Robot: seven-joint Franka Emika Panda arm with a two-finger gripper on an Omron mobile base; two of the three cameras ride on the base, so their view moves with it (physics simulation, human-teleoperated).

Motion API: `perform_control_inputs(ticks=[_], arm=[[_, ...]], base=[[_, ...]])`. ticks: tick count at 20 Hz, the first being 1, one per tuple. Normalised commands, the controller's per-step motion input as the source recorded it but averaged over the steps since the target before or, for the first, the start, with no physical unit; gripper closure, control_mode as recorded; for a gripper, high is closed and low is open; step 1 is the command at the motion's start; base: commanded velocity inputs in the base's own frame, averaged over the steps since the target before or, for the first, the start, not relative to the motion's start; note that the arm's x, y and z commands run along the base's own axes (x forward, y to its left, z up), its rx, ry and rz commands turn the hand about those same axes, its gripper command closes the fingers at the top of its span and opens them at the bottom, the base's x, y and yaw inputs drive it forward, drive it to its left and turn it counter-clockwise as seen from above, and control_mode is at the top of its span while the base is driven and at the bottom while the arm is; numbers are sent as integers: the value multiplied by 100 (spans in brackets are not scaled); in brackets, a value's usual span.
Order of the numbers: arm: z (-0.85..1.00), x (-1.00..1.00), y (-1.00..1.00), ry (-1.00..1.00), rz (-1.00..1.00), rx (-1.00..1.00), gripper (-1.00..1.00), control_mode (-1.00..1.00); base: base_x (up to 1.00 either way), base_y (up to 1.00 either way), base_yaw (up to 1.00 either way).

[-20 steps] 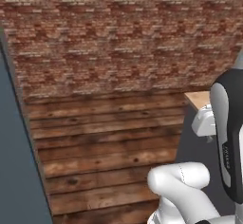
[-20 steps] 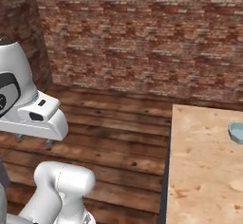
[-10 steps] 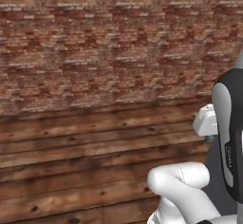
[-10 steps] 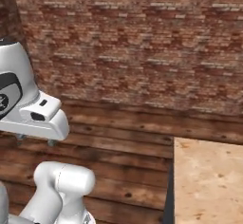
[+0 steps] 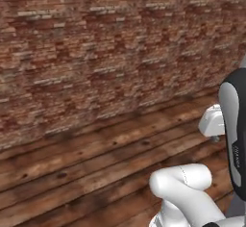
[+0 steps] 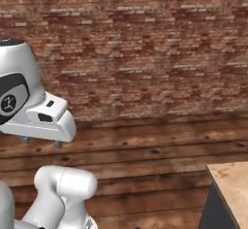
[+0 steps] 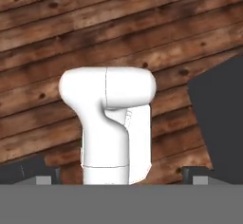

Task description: Place two dumplings into each of the tupperware containers and then place the containers in the fridge.

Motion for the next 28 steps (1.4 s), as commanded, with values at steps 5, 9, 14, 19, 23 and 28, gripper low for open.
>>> perform_control_inputs(ticks=[5, 9, 14, 19, 23, 28], arm=[[0, 0, 0, 0, 0, 0, -100, 100], [0, 0, 0, 0, 0, 0, -100, 100], [0, 0, 0, 0, 0, 0, -100, 100], [0, 0, 0, 0, 0, 0, -100, 100], [0, 0, 0, 0, 0, 0, -100, 100], [0, 0, 0, 0, 0, 0, -100, 100]], base=[[76, 78, -72], [75, 77, -73], [74, 76, -73], [65, 70, -76], [65, 70, -76], [74, 76, -73]])
